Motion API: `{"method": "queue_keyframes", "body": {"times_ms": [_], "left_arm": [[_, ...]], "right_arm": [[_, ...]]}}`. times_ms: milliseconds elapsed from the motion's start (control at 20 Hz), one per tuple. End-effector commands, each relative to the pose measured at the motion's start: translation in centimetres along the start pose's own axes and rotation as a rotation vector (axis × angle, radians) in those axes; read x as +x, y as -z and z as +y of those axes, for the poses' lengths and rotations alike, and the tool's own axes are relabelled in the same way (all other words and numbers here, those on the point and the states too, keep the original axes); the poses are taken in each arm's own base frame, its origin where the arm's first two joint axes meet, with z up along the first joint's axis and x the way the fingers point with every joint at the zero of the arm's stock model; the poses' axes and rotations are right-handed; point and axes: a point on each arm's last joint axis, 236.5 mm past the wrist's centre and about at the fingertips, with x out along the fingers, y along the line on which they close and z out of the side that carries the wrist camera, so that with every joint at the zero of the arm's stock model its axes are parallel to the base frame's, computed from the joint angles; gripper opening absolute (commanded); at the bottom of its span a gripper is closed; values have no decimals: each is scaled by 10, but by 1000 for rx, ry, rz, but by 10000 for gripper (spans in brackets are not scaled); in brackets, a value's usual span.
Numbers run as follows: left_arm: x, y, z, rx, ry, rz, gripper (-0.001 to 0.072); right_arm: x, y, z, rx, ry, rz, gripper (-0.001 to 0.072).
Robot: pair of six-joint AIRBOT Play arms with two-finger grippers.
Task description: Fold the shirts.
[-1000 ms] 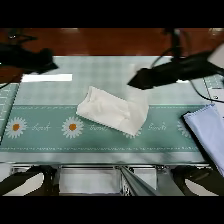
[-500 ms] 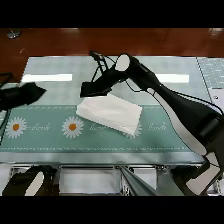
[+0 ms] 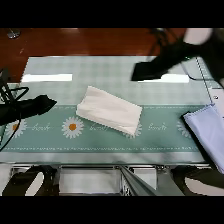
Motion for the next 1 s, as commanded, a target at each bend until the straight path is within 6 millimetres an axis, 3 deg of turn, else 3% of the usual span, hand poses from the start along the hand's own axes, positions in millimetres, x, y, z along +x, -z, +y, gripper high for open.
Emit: {"method": "queue_keyframes", "body": {"times_ms": [0, 100, 250, 400, 600, 700, 850, 900, 950], "left_arm": [[1, 12, -2, 21, 7, 45, 31], [3, 14, -7, 36, 17, 50, 32], [5, 20, -16, 63, 35, 63, 31], [6, 24, -21, 80, 46, 76, 31], [6, 24, -21, 81, 46, 75, 32], [6, 24, -21, 81, 46, 75, 32], [6, 24, -21, 81, 46, 74, 32], [6, 24, -21, 81, 46, 75, 32], [6, 24, -21, 81, 46, 75, 32]], "right_arm": [[-21, 62, -106, 334, 257, -286, 631], [30, 107, -107, 572, 129, -326, 616], [104, 156, -75, 666, -46, -118, 615], [139, 168, -41, 626, -210, 84, 615], [161, 161, -15, 611, -346, 226, 600], [172, 152, -7, 582, -349, 244, 458], [182, 131, 11, 446, -349, 275, 176], [178, 118, 16, 371, -352, 280, 15], [167, 100, 21, 300, -353, 271, 15]]}}
